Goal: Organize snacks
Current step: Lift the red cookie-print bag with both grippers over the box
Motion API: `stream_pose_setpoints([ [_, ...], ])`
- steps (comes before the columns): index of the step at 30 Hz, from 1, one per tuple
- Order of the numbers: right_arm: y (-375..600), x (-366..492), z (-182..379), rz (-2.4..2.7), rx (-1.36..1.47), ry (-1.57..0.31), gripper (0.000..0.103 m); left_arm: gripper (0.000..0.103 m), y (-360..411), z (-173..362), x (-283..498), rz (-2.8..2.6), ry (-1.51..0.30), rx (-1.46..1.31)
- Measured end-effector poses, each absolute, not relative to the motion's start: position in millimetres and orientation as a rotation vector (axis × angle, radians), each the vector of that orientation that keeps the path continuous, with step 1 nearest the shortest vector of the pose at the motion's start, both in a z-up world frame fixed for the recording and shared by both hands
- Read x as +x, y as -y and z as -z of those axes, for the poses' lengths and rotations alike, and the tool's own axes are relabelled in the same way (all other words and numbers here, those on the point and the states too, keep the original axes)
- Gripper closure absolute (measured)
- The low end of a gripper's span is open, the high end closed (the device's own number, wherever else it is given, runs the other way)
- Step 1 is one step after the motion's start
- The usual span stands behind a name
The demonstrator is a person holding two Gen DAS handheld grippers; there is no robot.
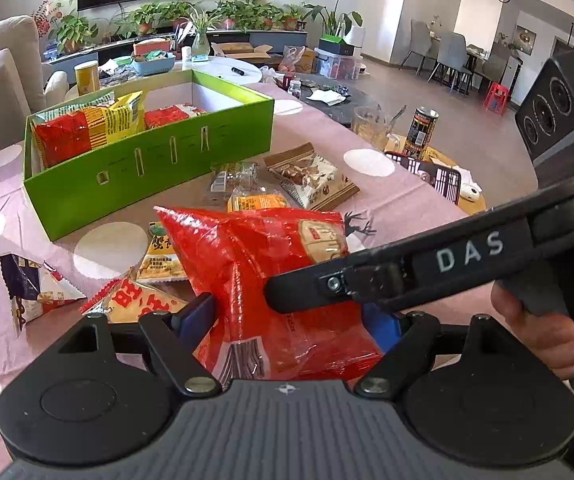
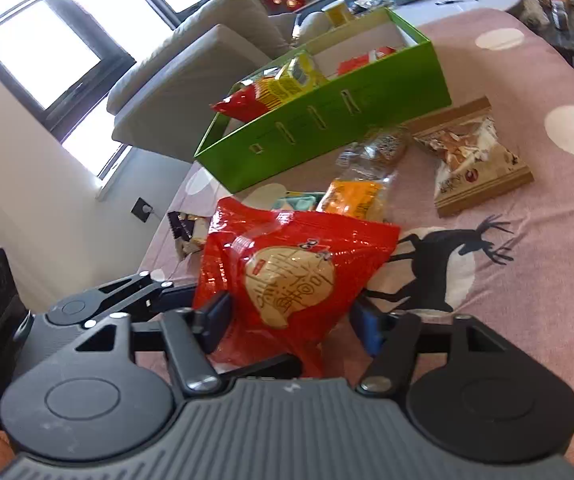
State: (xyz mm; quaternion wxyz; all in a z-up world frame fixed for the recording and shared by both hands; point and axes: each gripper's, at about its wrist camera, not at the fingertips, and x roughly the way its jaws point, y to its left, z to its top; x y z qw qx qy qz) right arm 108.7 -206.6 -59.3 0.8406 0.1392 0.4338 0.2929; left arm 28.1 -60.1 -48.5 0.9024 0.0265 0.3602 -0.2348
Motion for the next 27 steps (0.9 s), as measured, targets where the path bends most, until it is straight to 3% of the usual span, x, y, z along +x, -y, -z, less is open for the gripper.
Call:
stream_pose_setpoints([
  [27, 192, 150, -10, -0.627, 0.222, -0.668, 0.051, 0.030, 61, -20, 75, 0.387, -0.526, 0.041],
])
